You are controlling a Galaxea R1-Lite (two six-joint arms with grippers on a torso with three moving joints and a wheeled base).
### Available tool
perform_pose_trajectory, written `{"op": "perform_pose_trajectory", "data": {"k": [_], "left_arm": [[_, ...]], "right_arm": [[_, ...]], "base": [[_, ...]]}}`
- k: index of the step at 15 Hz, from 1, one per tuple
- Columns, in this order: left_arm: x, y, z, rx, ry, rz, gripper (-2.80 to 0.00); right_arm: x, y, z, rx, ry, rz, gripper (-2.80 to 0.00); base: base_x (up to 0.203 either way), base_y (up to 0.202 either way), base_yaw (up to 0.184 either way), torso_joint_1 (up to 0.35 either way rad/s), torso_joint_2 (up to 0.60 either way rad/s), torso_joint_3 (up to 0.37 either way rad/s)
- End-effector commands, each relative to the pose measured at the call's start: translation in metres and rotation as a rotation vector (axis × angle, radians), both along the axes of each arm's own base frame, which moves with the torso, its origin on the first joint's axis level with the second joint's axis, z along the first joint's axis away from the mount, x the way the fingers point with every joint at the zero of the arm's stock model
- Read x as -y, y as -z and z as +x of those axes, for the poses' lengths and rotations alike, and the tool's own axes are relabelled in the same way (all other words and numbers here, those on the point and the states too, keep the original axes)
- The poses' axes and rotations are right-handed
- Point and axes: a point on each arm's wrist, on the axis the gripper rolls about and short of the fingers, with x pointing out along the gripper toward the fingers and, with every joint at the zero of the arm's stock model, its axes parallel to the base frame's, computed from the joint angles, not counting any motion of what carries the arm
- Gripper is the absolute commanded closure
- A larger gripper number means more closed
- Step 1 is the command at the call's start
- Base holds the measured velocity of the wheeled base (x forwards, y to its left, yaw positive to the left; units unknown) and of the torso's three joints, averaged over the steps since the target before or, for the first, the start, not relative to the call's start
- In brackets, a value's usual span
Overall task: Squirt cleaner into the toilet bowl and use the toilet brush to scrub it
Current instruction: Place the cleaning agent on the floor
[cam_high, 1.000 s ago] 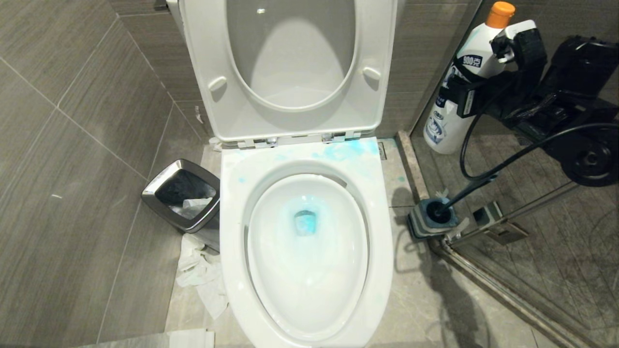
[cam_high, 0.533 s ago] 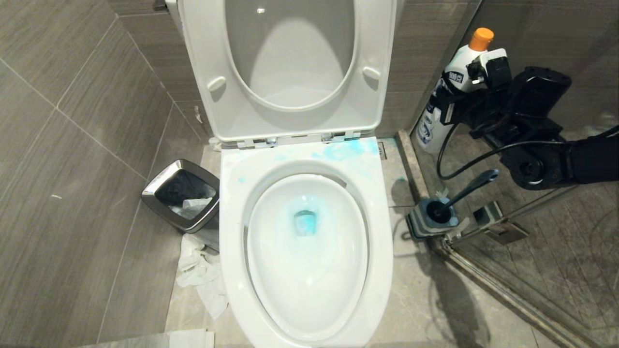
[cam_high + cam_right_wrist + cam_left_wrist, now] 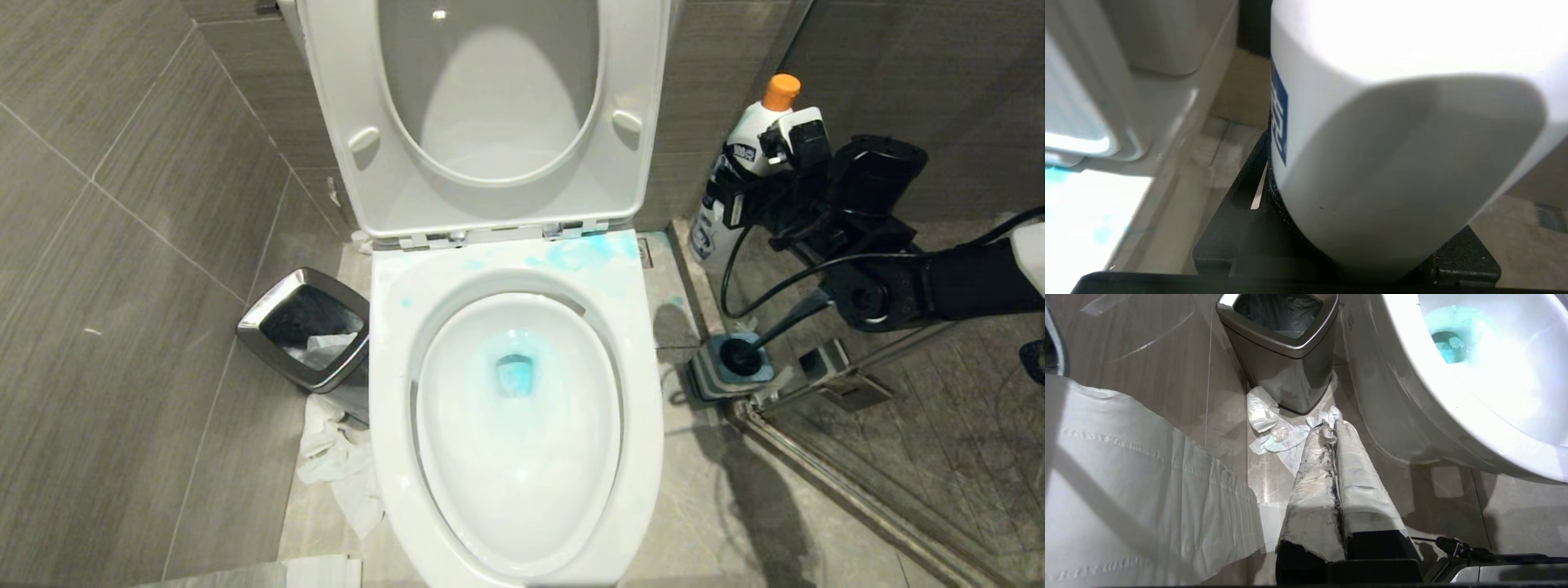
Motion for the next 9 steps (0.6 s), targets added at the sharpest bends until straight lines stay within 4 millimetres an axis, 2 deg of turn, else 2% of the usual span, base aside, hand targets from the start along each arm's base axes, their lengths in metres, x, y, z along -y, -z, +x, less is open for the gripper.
{"op": "perform_pose_trajectory", "data": {"k": [1, 4, 9], "left_arm": [[0.000, 0.000, 0.000, -0.003, -0.001, 0.002, 0.00], [0.000, 0.000, 0.000, -0.005, -0.001, 0.002, 0.00], [0.000, 0.000, 0.000, -0.005, -0.001, 0.002, 0.00]], "right_arm": [[-0.003, 0.011, 0.007, -0.020, -0.003, -0.006, 0.00], [-0.003, 0.007, 0.011, 0.002, -0.002, -0.003, 0.00], [-0.004, -0.010, 0.021, 0.073, -0.002, 0.008, 0.00]], "base": [[0.000, 0.000, 0.000, 0.003, 0.00, -0.120], [0.000, 0.000, 0.000, 0.003, 0.00, -0.174], [0.000, 0.000, 0.000, 0.000, 0.00, -0.191]]}}
